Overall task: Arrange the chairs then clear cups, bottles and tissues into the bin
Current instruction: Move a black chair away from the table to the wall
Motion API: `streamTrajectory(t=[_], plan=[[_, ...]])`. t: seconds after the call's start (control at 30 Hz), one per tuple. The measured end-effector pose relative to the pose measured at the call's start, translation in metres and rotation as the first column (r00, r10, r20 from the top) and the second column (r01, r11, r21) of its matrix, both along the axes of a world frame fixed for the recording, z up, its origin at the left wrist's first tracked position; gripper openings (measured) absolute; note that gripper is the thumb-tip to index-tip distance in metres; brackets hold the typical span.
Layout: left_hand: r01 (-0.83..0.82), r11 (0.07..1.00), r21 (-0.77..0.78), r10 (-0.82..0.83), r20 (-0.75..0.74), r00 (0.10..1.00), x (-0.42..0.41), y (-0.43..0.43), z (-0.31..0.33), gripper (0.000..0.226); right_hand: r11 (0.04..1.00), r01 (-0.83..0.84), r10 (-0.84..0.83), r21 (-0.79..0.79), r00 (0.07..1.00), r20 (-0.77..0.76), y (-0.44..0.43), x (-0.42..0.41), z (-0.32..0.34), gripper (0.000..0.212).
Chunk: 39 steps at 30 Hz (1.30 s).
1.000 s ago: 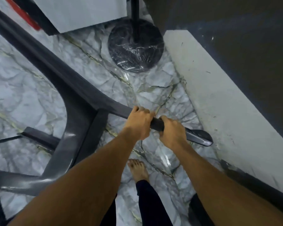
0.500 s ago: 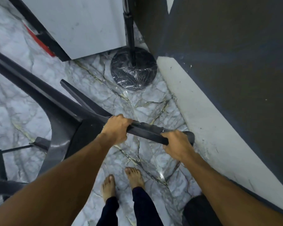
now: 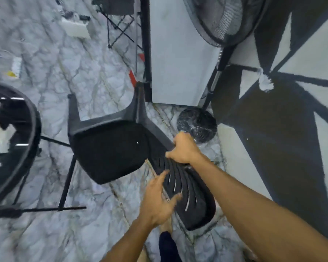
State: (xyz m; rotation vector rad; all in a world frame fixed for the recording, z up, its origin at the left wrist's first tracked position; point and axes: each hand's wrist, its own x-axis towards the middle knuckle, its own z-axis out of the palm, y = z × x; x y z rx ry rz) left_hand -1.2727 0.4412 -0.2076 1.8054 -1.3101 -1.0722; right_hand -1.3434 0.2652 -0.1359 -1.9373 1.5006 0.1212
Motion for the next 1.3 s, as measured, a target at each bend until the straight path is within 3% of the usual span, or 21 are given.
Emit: streamTrajectory(t=[0.13,0.2,0.3,0.37,0.47,0.53,0.67,0.73,0.83,0.9,1.0,1.13,1.2,1.3], plan=[[-0.086,0.995,0.053,0.091,-0.103,0.99,0.017,0.068,0.021,0.1,0.998,0.048,-0.052,0.038,0.993,0.104,-0.002,0.093,0.062,0.05],[-0.095,0.989,0.115,0.11,-0.132,0.985,0.02,0.085,0.028,0.109,0.988,0.109,-0.128,0.112,0.977,0.17,-0.007,0.126,0.082,0.043],[-0.262,0.947,0.186,0.269,-0.012,0.963,0.029,0.102,0.038,0.1,0.957,0.154,-0.213,0.244,0.949,0.234,-0.004,0.166,0.099,0.027],[-0.374,0.905,0.202,0.349,0.148,0.925,0.044,0.106,0.044,0.085,0.965,0.161,-0.21,0.207,0.948,0.239,0.004,0.176,0.107,0.012],[-0.459,0.88,0.124,0.418,0.257,0.871,0.068,0.093,0.057,0.076,1.0,-0.02,0.025,-0.019,0.96,0.277,0.024,0.17,0.117,0.004],[-0.501,0.864,0.044,0.474,0.264,0.84,0.083,0.072,0.073,0.066,0.964,-0.235,0.259,-0.128,0.938,0.232,0.038,0.155,0.117,0.021],[-0.513,0.858,-0.013,0.485,0.349,0.802,0.098,0.028,0.099,0.049,0.797,-0.481,0.504,-0.365,0.863,-0.038,0.026,0.124,0.097,0.043],[-0.558,0.83,-0.01,0.524,0.359,0.773,0.098,0.009,0.101,0.045,0.616,-0.597,0.596,-0.514,0.78,-0.192,0.012,0.11,0.094,0.051],[-0.623,0.782,-0.023,0.588,0.358,0.725,0.091,-0.011,0.1,0.028,0.313,-0.743,0.758,-0.592,0.57,-0.316,-0.013,0.092,0.098,0.068],[-0.653,0.757,-0.02,0.604,0.404,0.687,0.088,-0.013,0.098,0.023,0.183,-0.818,0.848,-0.546,0.413,-0.333,-0.031,0.087,0.101,0.079],[-0.625,0.781,-0.012,0.529,0.544,0.651,0.089,-0.014,0.098,0.022,-0.041,-0.852,0.88,-0.522,0.216,-0.423,-0.06,0.097,0.103,0.071],[-0.593,0.805,-0.014,0.453,0.66,0.599,0.087,-0.011,0.111,0.01,-0.05,-0.724,0.951,-0.688,0.175,-0.253,-0.082,0.123,0.106,0.015],[-0.584,0.81,-0.051,0.458,0.676,0.577,0.083,0.0,0.113,0.014,-0.086,-0.711,0.976,-0.698,0.082,-0.204,-0.083,0.123,0.108,0.021],[-0.512,0.858,-0.038,0.374,0.73,0.572,0.078,0.001,0.118,0.008,-0.09,-0.693,0.983,-0.715,0.055,-0.177,-0.095,0.101,0.099,0.029]])
